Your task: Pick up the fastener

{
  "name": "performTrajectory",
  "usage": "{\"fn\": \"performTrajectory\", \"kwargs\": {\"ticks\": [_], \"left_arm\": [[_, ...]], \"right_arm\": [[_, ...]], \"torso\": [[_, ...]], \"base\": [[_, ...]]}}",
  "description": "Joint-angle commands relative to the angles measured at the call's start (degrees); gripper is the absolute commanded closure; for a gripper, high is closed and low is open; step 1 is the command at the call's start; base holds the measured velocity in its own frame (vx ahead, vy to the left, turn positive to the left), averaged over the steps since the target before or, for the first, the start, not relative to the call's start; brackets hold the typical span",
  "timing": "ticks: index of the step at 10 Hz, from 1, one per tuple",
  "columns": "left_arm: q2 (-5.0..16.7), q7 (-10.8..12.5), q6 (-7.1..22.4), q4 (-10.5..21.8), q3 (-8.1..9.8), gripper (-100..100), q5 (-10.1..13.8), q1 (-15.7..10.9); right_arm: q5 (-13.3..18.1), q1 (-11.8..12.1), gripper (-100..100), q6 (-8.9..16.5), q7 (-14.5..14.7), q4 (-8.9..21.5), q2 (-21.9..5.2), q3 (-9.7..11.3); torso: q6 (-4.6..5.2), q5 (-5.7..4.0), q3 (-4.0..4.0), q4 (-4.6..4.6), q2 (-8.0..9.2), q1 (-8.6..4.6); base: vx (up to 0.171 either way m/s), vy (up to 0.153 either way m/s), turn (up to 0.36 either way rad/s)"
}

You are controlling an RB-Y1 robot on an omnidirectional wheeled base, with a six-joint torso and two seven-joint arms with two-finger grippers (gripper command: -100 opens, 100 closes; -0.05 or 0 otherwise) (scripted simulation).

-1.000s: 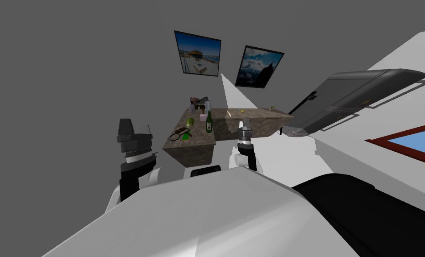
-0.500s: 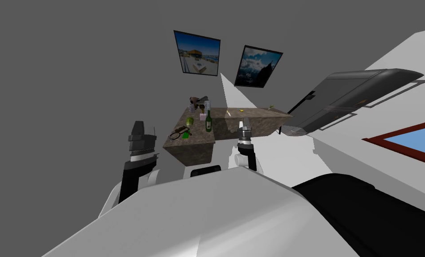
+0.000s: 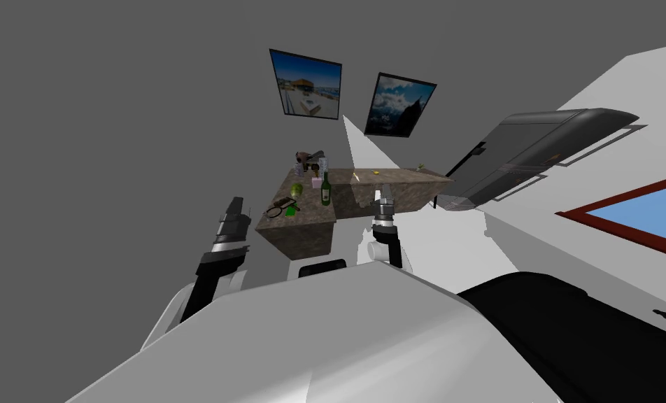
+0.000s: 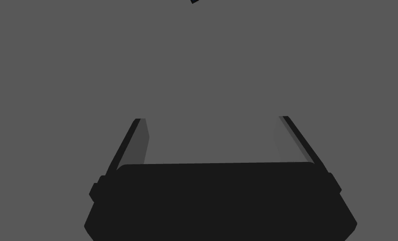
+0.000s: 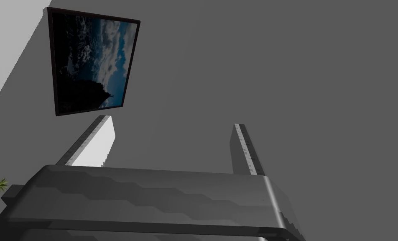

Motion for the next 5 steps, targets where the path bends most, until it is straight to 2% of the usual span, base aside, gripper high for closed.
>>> {"fn": "performTrajectory", "kwargs": {"ticks": [1, 5], "left_arm": [[0.2, -0.4, 0.5, 1.7, -0.28, -100, -0.4, -0.5], [3.2, -0.9, 5.9, 5.2, -0.29, -100, -1.5, -0.8]], "right_arm": [[0.0, 0.0, 0, 0.0, 0.0, 0.0, 0.0, 0.0], [0.0, 0.0, 0, 0.0, 0.0, 0.0, 0.0, 0.0]], "torso": [[0.0, 0.0, 0.0, 0.0, 0.0, 0.0], [0.0, -0.01, -0.06, -0.02, -0.1, -0.03]], "base": [[-0.01, 0.016, -0.012], [-0.001, 0.014, -0.041]]}}
